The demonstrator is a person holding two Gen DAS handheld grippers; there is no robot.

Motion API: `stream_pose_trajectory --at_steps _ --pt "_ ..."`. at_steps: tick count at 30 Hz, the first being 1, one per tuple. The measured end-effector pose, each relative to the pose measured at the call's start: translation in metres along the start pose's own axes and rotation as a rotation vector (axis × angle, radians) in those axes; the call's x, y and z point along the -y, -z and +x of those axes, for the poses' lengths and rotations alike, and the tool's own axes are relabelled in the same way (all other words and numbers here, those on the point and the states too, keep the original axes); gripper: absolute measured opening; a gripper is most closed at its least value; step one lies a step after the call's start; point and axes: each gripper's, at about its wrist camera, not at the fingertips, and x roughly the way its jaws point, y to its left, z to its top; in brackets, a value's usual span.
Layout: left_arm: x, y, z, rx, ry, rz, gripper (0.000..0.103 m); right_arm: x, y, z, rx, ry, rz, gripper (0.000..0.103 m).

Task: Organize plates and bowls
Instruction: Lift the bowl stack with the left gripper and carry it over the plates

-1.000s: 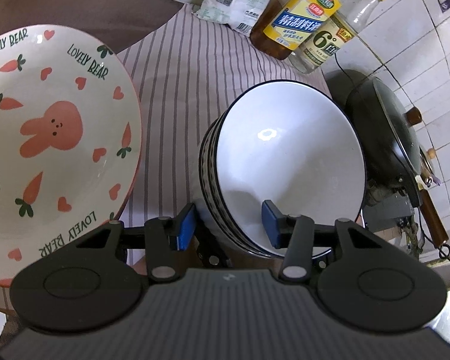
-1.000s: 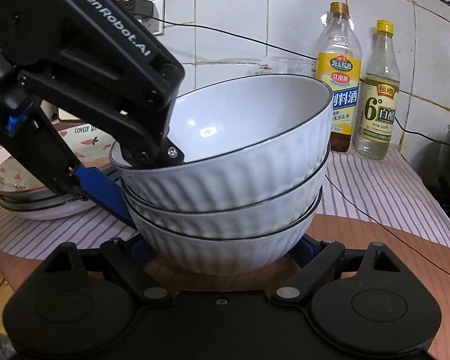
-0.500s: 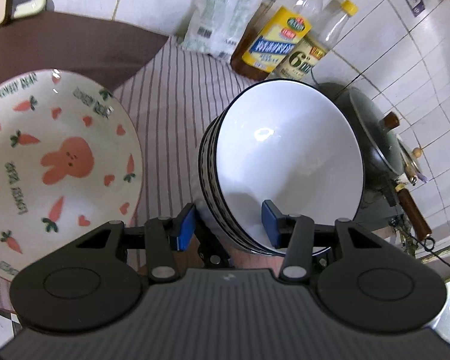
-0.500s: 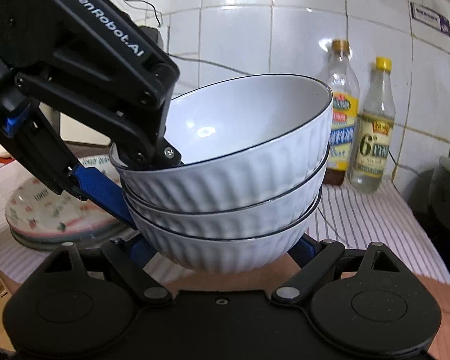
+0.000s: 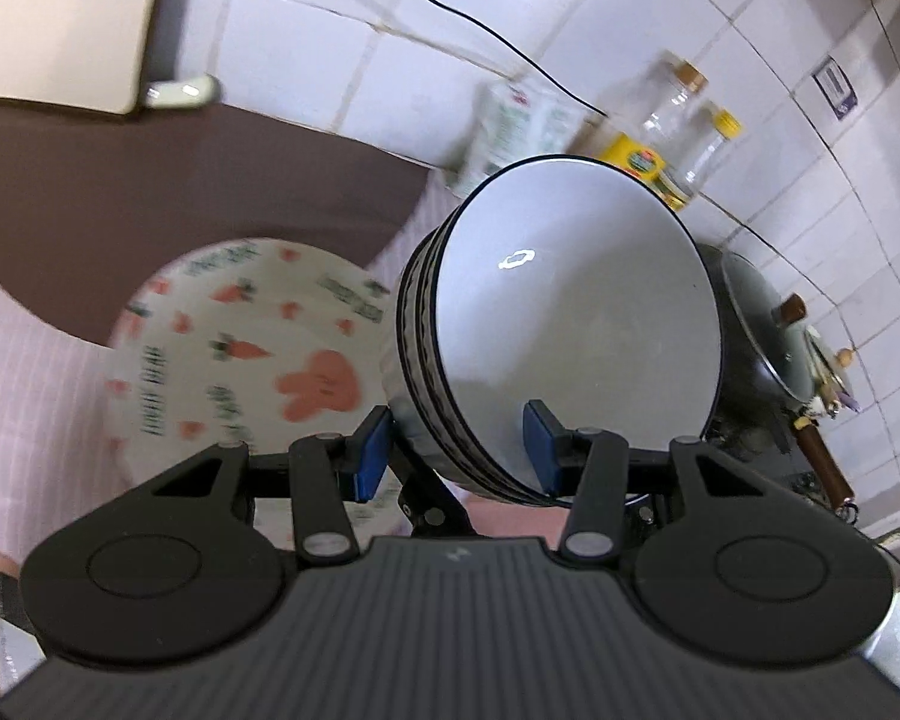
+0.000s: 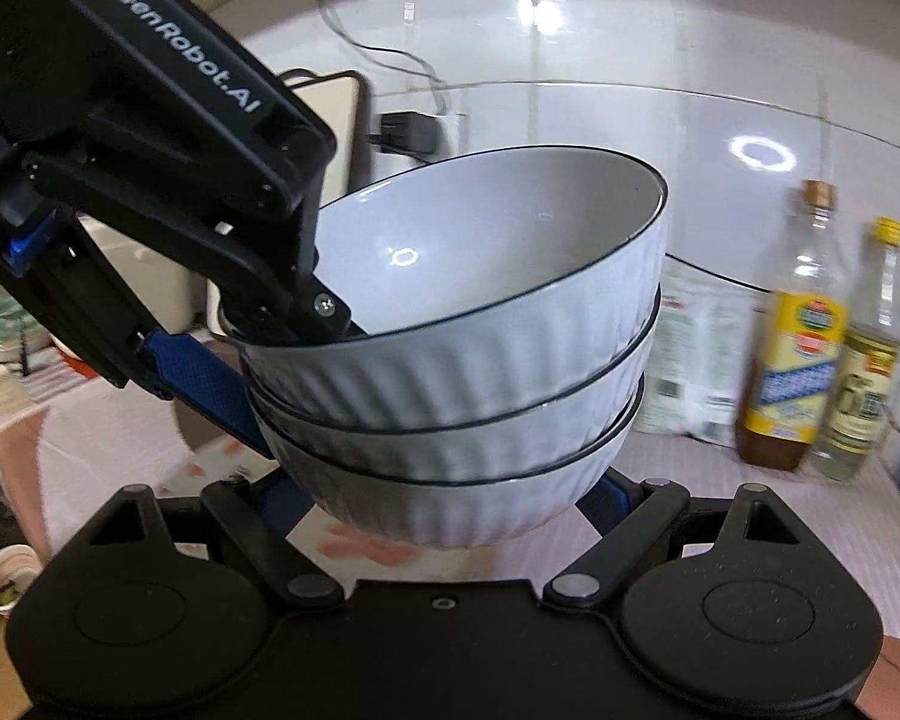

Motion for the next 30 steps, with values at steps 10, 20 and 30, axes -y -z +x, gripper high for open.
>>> stream_pose_trajectory --at_steps 10,20,30 --pt "-0.048 -0.002 -0.012 -0.011 -0.053 -0.023 0.046 -0.034 0.000 0.035 -0.050 -0.078 0.006 0.093" --pt "-0.070 -0.001 0.007 -0.044 -0.036 -0.044 0.046 -0.043 0.013 0.054 -0.129 -0.073 -0.002 0.093" --pt "-0.081 0.000 0.029 -0.078 -0.029 -0.063 0.046 -0.045 0.021 0.069 -0.208 -0.059 -0.005 0.093"
